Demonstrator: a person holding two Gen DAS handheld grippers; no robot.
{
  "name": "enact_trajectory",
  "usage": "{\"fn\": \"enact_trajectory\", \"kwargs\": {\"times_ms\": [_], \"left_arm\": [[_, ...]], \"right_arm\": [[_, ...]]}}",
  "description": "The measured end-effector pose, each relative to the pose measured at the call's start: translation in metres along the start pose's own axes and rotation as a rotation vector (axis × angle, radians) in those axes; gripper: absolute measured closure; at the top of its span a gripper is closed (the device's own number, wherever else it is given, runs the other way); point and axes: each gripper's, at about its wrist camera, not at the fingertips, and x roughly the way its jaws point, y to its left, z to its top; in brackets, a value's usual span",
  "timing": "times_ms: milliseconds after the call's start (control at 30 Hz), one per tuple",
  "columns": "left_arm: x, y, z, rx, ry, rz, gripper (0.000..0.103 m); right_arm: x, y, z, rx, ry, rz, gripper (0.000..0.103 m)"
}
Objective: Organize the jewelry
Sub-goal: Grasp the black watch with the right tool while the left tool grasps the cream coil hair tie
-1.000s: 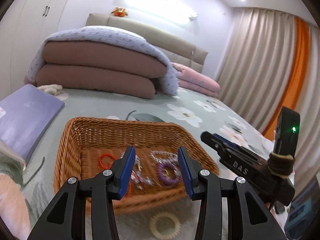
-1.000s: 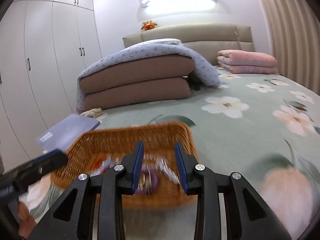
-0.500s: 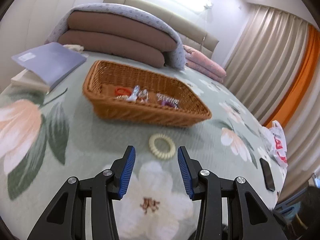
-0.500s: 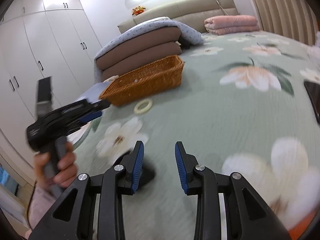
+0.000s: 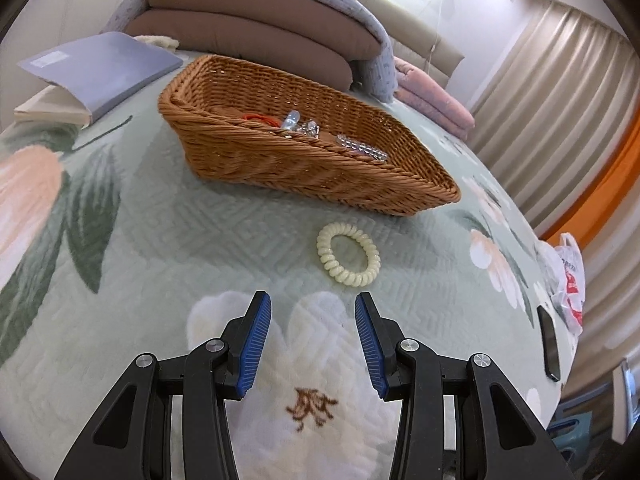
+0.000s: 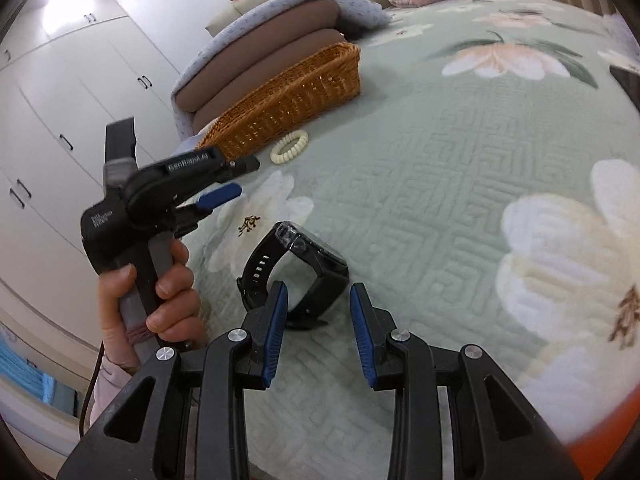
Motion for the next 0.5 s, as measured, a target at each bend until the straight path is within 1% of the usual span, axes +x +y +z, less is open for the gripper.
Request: {"fn": "enact_trajectory", "kwargs": {"times_ms": [133,333,433,500], "left_arm": [[0.012,-0.003,0.013,0.003,0.014,-0.002,0.058],[0.042,-0.009,0.032,0.003,0.075,0.035,0.058],[0.049,-0.015,0.039,0.028,0.077,0.052,0.058],[0.054,-0.020,0.041,0.059,0.081,0.070,0.058]], "right_arm": [[0.011,0.004,0.007,-0.012,0.007,-0.035,0.068],[0.021,0.004,0.017,-0.046,-0.005,-0.072,0.070],[0.020,0.001,0.026,-0.075,-0.046,-0.132,0.072],[0.024,-0.008,0.037,-0.086,-0.049,-0.160,0.072]]}}
